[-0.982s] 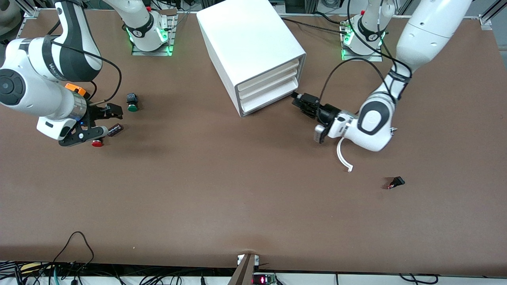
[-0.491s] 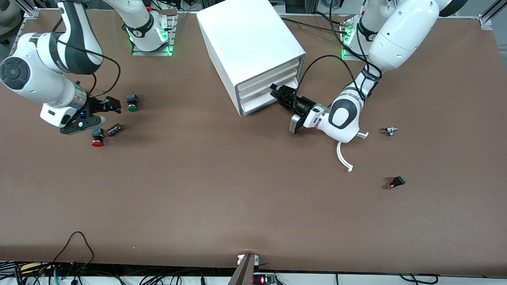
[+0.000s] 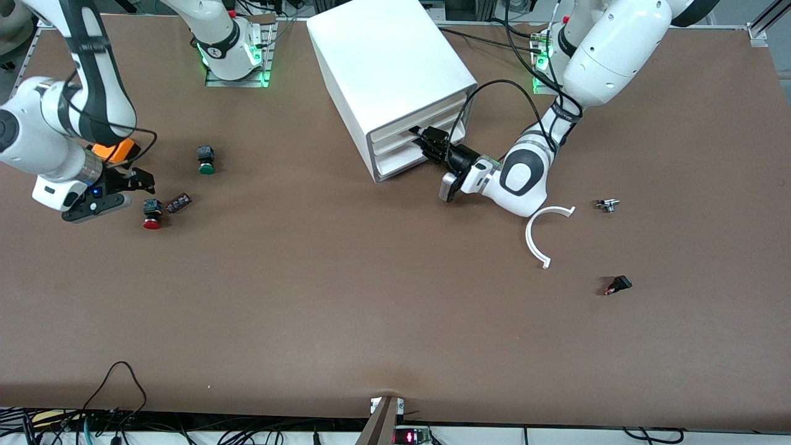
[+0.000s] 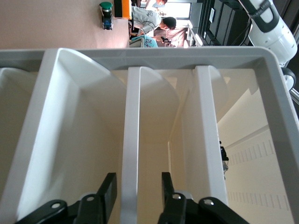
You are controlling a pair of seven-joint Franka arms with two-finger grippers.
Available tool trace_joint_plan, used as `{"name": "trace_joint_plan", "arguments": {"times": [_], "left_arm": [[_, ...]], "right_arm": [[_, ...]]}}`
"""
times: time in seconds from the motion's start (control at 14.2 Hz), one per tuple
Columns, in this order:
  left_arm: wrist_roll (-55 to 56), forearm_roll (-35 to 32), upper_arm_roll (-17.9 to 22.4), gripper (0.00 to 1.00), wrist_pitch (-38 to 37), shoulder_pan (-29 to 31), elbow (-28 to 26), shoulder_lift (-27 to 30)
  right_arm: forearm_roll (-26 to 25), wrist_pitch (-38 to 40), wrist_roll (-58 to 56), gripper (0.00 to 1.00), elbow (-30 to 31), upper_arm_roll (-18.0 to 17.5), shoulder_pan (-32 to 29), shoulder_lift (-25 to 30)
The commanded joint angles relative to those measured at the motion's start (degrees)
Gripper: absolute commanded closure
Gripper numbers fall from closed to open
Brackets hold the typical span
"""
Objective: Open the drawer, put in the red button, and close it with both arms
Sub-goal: 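Grasp the white cabinet's drawer handle with the left gripper, then pull the drawer open with the left gripper while the right gripper grasps the button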
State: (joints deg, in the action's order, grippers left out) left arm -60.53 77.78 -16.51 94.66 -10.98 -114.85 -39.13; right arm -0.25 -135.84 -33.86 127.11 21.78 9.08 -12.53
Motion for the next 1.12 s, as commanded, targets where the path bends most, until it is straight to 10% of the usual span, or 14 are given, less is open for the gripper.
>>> {"name": "trace_joint_plan", "arguments": {"times": [0.0, 0.35, 1.05], "left_arm": [[-1.7, 2.7, 0.0, 0.6, 0.0, -0.2, -1.6, 0.5], [-1.7, 3.0, 0.0, 0.98, 0.4, -0.7, -1.5, 0.4], [1.2, 2.6, 3.2, 1.0, 0.6, 0.0, 0.4, 0.3]], "right_arm": [[0.2, -2.2, -0.7, 0.0, -0.1, -0.1, -0.8, -2.5], [1.8, -6.4, -2.5, 0.01, -0.5, -0.2, -3.3, -7.0], [9.7, -8.7, -10.5, 0.15, -0.2, -0.2, -3.8, -10.9]]}}
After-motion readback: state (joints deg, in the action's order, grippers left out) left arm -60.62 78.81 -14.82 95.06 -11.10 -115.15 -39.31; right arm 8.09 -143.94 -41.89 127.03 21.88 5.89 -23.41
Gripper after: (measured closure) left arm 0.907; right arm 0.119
